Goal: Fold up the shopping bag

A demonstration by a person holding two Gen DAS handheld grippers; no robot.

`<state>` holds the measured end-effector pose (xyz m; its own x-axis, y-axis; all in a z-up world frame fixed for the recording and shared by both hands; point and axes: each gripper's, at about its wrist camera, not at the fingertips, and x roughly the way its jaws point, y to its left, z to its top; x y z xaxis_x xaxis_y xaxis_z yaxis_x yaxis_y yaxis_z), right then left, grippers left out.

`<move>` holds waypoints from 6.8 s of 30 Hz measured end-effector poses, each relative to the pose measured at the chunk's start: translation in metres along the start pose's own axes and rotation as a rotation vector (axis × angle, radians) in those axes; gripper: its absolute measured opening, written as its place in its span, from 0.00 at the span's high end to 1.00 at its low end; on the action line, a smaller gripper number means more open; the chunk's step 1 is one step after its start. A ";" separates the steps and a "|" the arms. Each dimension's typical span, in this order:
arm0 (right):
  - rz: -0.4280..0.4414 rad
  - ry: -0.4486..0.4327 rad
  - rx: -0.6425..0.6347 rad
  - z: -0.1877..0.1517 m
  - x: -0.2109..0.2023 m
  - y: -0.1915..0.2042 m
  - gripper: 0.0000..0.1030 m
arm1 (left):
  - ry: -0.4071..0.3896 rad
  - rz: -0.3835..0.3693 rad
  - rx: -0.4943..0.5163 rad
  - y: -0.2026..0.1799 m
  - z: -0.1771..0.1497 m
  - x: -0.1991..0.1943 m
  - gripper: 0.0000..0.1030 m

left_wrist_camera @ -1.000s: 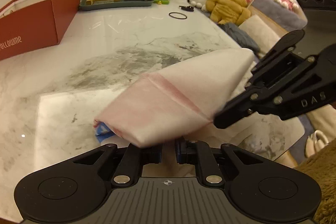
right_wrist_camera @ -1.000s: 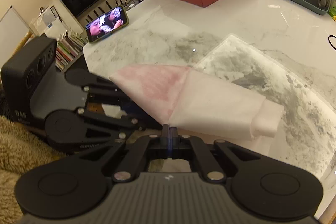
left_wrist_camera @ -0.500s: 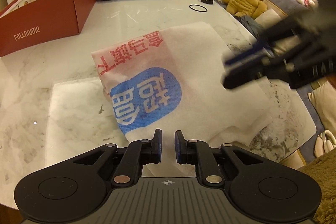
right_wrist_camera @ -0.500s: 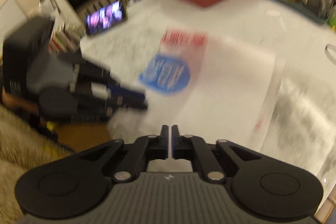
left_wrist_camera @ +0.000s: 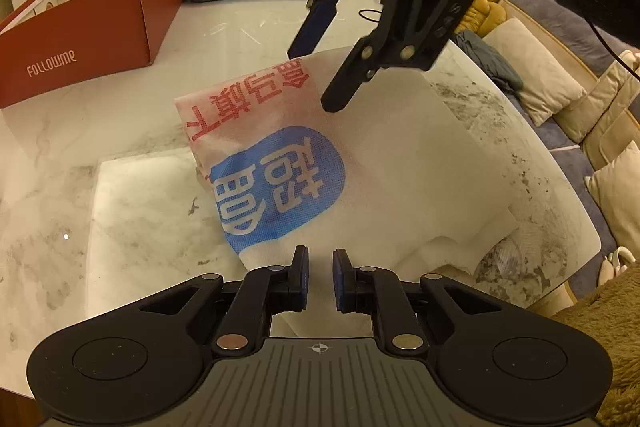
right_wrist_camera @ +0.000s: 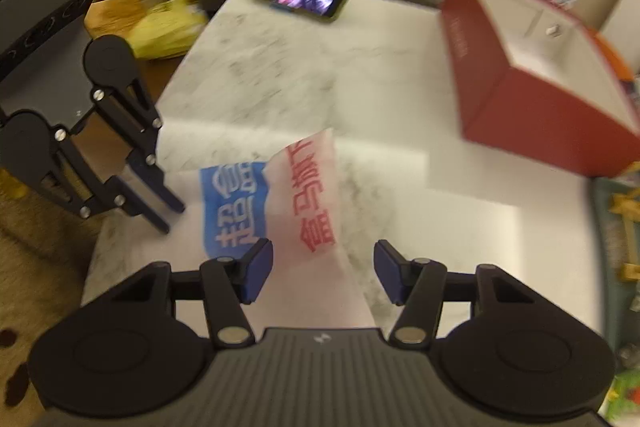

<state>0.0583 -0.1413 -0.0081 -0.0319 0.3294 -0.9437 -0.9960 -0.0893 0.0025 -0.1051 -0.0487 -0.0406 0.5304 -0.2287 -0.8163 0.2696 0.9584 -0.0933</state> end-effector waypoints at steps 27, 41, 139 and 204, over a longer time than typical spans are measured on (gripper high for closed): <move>-0.112 -0.072 0.106 -0.028 -0.028 0.015 0.96 | -0.099 0.117 0.038 -0.024 0.070 0.060 0.87; -0.099 -0.115 0.134 -0.036 -0.024 0.034 0.96 | -0.098 -0.037 -0.043 -0.016 0.045 0.035 0.87; 0.003 0.025 0.126 -0.024 0.027 0.129 0.94 | -0.219 0.092 -0.094 0.030 -0.008 -0.066 0.45; -0.012 -0.001 0.180 -0.112 0.011 0.050 0.94 | -0.053 0.051 -0.074 0.015 0.023 -0.020 0.75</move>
<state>0.0175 -0.2474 -0.0553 -0.0200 0.3305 -0.9436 -0.9952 0.0839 0.0505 -0.0932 -0.0338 -0.0127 0.5841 -0.1861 -0.7900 0.1822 0.9786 -0.0958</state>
